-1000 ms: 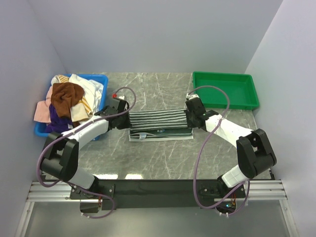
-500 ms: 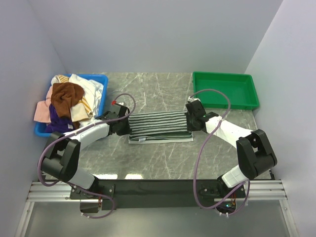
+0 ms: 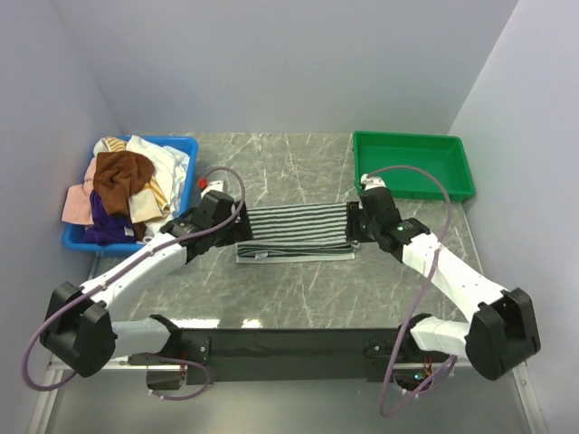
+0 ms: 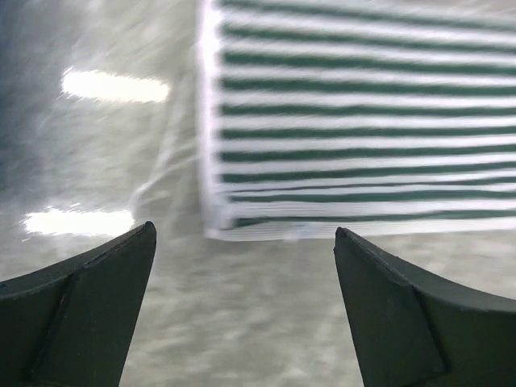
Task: Fold and stack the towels
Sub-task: Fold the towel, then smooth out wrinkles on the folded towel
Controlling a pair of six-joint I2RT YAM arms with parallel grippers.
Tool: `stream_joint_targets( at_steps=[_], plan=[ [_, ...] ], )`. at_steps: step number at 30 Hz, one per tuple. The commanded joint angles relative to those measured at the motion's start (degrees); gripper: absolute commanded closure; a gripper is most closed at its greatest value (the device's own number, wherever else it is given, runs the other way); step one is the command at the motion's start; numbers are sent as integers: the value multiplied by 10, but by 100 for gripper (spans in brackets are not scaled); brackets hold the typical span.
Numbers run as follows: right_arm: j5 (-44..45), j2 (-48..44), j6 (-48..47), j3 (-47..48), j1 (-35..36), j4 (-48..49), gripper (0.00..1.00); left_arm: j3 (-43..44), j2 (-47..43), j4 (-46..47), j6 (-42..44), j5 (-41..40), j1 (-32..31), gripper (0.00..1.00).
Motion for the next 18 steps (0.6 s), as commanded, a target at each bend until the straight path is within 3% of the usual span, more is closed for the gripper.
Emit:
stream_joint_targets(
  at_steps=[1, 10, 14, 18],
  plan=[
    [-33, -27, 39, 6, 2, 67, 45, 55, -15, -2, -26, -24, -23, 3],
    [-22, 44, 162, -29, -3, 201, 53, 139, 128, 56, -39, 3, -66, 25],
    [-47, 80, 183, -70, -10, 225, 54, 103, 160, 67, -63, -13, -66, 39],
    [-99, 95, 214, -137, -24, 250, 57, 17, 170, 100, -92, -9, -63, 60]
  ],
)
